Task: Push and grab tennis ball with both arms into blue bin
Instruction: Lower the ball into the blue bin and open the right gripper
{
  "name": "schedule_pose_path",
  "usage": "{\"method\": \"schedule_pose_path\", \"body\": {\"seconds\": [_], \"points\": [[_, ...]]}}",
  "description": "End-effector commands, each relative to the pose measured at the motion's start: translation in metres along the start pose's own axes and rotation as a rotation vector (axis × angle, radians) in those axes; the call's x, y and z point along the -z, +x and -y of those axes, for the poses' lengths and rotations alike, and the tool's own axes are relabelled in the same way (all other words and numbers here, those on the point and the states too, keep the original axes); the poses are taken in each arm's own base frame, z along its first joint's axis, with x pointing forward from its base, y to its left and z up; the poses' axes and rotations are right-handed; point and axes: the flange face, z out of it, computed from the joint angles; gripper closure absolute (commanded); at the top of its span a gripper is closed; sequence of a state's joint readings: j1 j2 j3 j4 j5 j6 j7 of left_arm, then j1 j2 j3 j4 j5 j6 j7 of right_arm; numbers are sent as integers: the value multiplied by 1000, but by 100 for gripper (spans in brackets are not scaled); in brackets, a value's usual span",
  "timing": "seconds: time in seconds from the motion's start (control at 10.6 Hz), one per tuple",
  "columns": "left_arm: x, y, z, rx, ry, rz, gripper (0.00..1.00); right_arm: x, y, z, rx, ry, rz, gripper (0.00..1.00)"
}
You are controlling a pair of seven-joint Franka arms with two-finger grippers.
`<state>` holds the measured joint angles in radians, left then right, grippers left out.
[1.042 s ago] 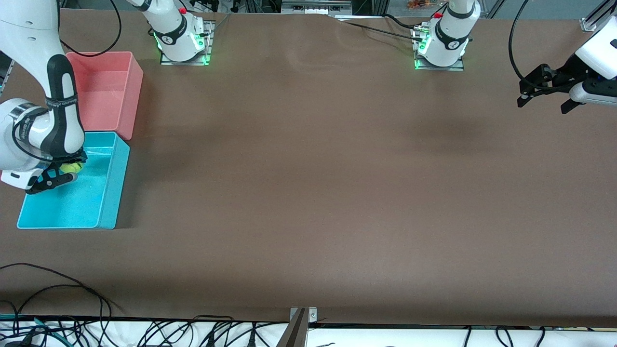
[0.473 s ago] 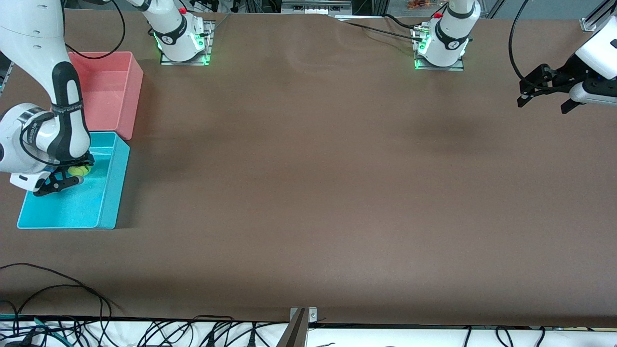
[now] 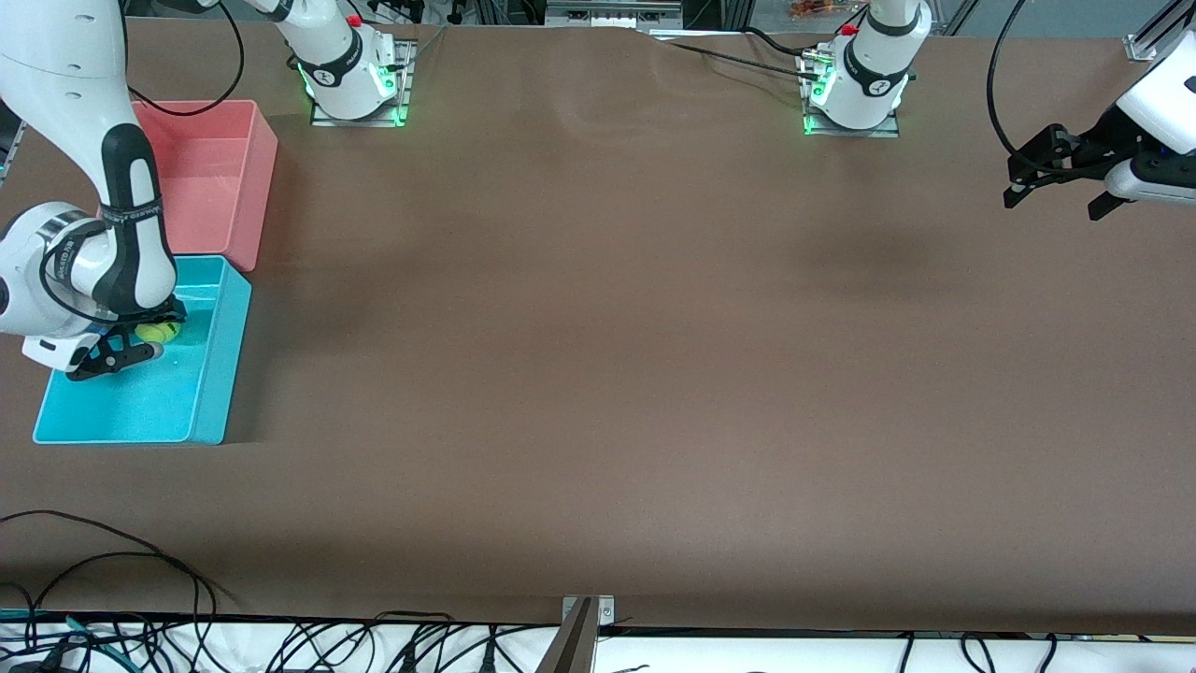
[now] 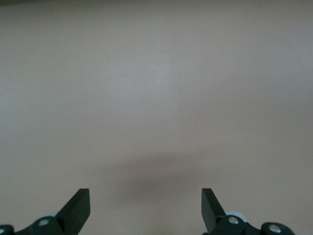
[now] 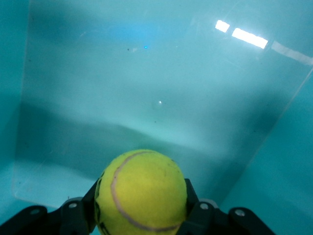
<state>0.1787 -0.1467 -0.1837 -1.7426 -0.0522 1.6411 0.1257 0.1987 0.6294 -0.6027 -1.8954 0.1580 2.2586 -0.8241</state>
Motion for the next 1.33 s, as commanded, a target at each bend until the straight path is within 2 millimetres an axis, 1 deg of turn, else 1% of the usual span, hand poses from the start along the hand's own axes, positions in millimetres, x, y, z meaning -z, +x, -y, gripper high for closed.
{"method": "schedule_pose_path", "body": {"seconds": [0.0,0.09,0.19,0.28,0.38,0.47,0.57,1.23], "points": [[6,3,1,6,6,7,0,-3,-1,-4,5,12,-18,57],[6,3,0,5,6,7,0,-3,-2,-4,1,13,-22,56],[6,3,1,6,5,9,0,-4,-5,-8,-11,19,-25,43],[5,2,1,6,5,16,0,-5,-5,-8,-9,19,-23,34],[4,2,2,8,4,19,0,-5,-4,-8,-7,19,-22,32],[5,2,2,9,5,16,0,-5,-4,-8,-6,18,-21,10],[5,2,2,9,4,18,0,-5,-4,-8,-4,18,-21,0],[6,2,1,6,5,17,0,-3,-3,-6,-1,20,-21,0]]}}
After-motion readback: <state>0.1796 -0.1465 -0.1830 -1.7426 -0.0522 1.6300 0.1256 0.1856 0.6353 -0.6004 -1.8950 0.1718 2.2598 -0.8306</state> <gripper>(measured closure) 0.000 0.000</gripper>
